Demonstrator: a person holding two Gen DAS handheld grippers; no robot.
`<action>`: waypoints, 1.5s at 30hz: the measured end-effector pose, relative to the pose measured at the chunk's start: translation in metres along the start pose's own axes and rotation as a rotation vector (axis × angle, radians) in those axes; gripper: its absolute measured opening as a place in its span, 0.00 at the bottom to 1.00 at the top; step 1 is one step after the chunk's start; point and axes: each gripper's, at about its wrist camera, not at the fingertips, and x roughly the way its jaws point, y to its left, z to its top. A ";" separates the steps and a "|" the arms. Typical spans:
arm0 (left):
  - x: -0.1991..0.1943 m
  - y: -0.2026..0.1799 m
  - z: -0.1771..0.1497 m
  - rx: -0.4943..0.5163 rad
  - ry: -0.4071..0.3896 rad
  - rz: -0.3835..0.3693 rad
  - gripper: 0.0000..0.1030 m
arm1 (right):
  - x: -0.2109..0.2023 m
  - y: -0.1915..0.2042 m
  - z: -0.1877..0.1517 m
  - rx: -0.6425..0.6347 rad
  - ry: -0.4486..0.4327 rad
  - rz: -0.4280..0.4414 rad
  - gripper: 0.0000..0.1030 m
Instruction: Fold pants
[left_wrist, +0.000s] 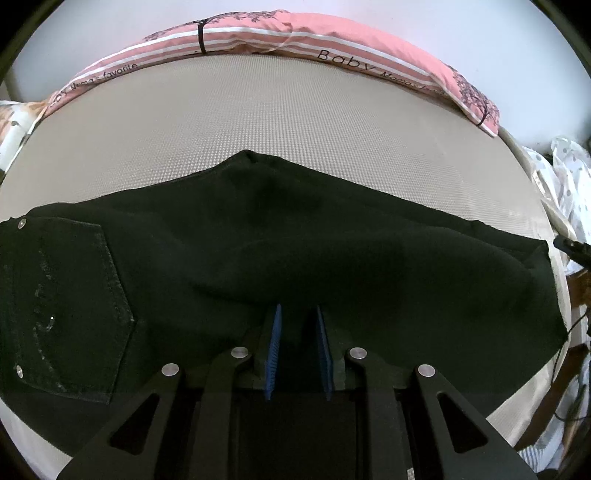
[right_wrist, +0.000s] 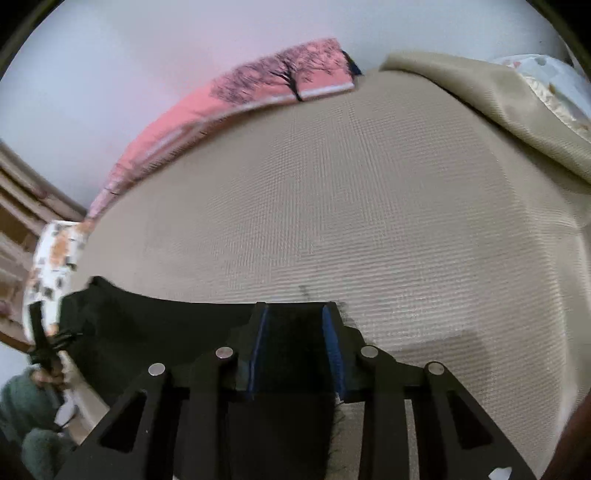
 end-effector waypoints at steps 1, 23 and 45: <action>0.000 0.000 -0.001 0.000 -0.001 0.001 0.21 | 0.000 0.000 -0.001 0.001 0.008 0.008 0.28; 0.002 -0.008 -0.001 0.018 0.004 0.008 0.30 | 0.013 0.025 -0.012 -0.056 -0.027 -0.077 0.04; -0.028 0.019 -0.007 0.021 -0.087 -0.007 0.31 | -0.002 0.046 -0.012 0.110 -0.096 -0.347 0.24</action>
